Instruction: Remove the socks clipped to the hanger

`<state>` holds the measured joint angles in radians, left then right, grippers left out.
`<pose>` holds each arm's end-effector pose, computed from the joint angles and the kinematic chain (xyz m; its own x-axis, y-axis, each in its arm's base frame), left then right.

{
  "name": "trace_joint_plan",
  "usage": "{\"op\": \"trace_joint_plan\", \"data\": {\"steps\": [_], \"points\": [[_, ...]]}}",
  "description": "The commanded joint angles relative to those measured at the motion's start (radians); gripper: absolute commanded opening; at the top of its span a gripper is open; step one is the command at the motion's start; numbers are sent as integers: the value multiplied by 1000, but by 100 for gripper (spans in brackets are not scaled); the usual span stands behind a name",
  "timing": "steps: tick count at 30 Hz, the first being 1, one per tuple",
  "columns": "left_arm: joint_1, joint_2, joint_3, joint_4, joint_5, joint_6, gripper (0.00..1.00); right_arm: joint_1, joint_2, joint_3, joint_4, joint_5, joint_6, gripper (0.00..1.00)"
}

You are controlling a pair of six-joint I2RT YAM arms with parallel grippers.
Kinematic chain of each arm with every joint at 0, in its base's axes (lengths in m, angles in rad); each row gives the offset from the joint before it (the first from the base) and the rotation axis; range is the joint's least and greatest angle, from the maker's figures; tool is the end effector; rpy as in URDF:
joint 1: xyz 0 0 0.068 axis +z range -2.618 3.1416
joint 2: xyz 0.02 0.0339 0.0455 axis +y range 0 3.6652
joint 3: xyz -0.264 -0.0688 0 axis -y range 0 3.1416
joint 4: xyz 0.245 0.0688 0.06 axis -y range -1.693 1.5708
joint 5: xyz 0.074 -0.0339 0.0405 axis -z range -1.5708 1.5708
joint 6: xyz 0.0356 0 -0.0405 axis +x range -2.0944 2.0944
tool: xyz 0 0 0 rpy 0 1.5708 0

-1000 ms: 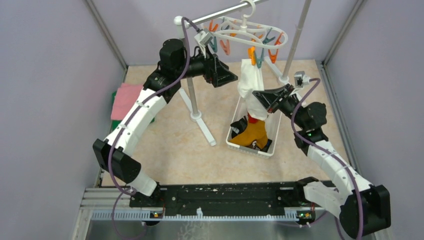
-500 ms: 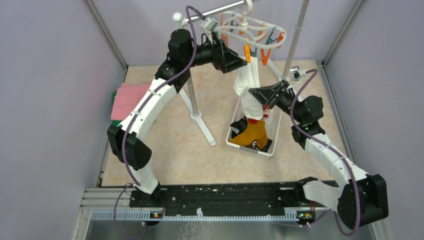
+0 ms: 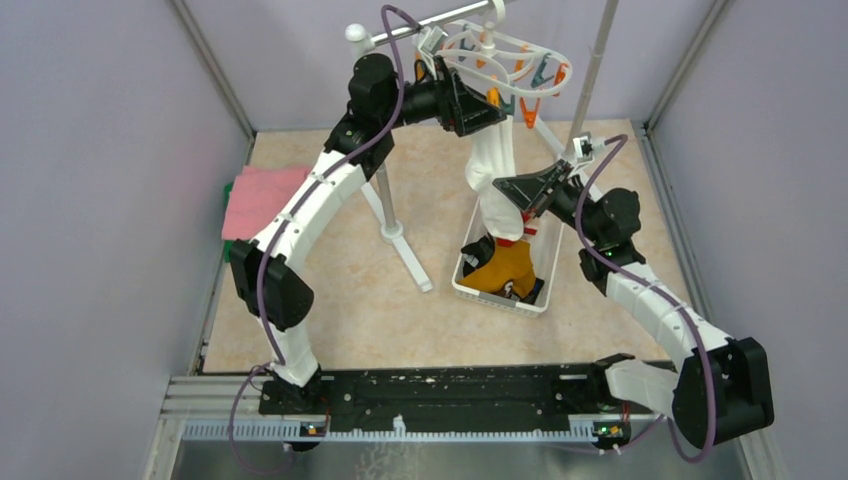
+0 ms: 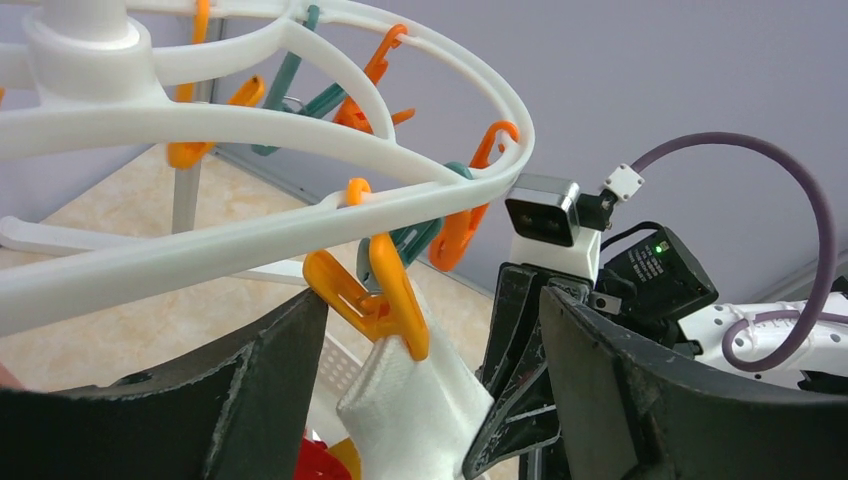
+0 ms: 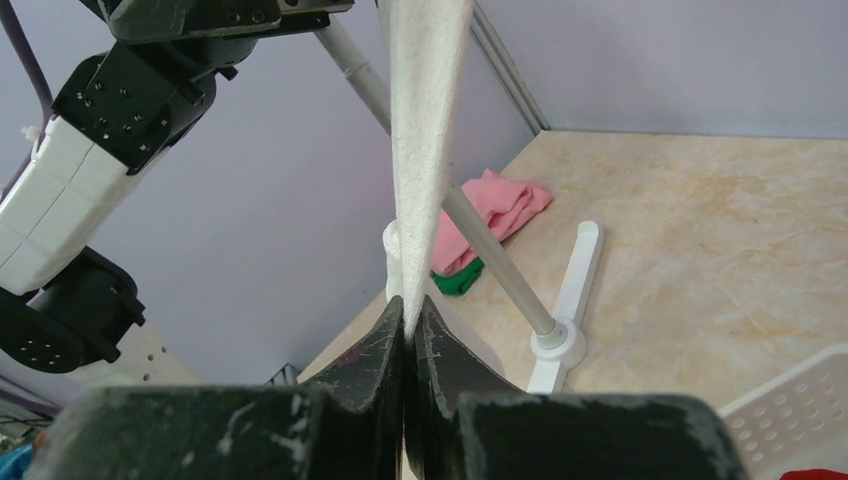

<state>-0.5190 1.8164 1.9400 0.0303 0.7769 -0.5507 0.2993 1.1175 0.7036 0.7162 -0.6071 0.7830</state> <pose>0.3507 -0.2291 0.4746 -0.3864 -0.2090 -0.8983 0.8837 0.1950 -0.4255 0.2342 0.0935 0.3380 -0.3363 0.5025 -0.7965 -0.7412 0.3805 0.5530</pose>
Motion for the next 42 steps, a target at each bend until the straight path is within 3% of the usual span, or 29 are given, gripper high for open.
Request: {"op": "trace_joint_plan", "data": {"steps": [1,11,24,36,42], "points": [[2,29,52,63,-9,-46,82,8,15,53,36,-46,10,3],[2,57,64,78,-12,-68,75,11,47,48,124,-100,69,3],[4,80,80,95,-18,-95,66,28,73,39,114,-119,59,3],[14,72,68,68,-44,-109,29,47,85,36,95,-108,40,3],[20,45,20,66,-33,-126,19,47,84,34,71,-97,25,2]]}}
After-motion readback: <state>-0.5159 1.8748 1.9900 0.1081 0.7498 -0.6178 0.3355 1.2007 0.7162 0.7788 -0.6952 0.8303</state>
